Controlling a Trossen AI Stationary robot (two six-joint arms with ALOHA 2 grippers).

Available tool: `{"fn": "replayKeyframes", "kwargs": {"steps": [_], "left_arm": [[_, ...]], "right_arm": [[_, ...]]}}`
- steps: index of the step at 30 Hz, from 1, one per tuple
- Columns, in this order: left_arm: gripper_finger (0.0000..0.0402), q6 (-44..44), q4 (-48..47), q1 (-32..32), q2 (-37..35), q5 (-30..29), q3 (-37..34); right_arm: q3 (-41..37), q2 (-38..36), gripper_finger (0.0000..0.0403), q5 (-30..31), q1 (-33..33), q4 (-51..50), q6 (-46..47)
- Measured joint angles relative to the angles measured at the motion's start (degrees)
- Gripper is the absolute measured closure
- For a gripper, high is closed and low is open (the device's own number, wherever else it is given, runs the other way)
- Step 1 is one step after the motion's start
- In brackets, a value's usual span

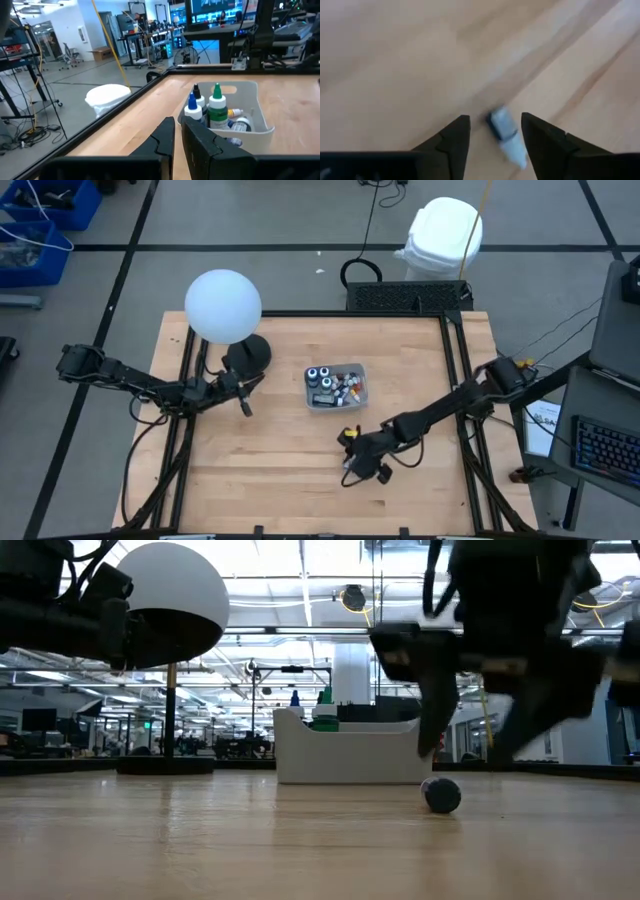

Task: Pick & Place food coloring
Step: Put the small purple food coloring bottle into the gray bin

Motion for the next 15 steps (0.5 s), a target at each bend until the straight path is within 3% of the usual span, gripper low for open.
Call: {"fn": "replayKeyframes", "kwargs": {"steps": [5,15], "left_arm": [[0.0360,-0.56,-0.48,-0.02,0.01,1.00,0.01],[0.0360,-0.53,-0.97,-0.01,0.01,1.01,0.01]], "right_arm": [[0.54,2.07,0.0226,0.32,-0.49,-0.93,-5.12],[0.64,5.13,0.0255,-2.44,-2.99,0.04,-6.33]]}}
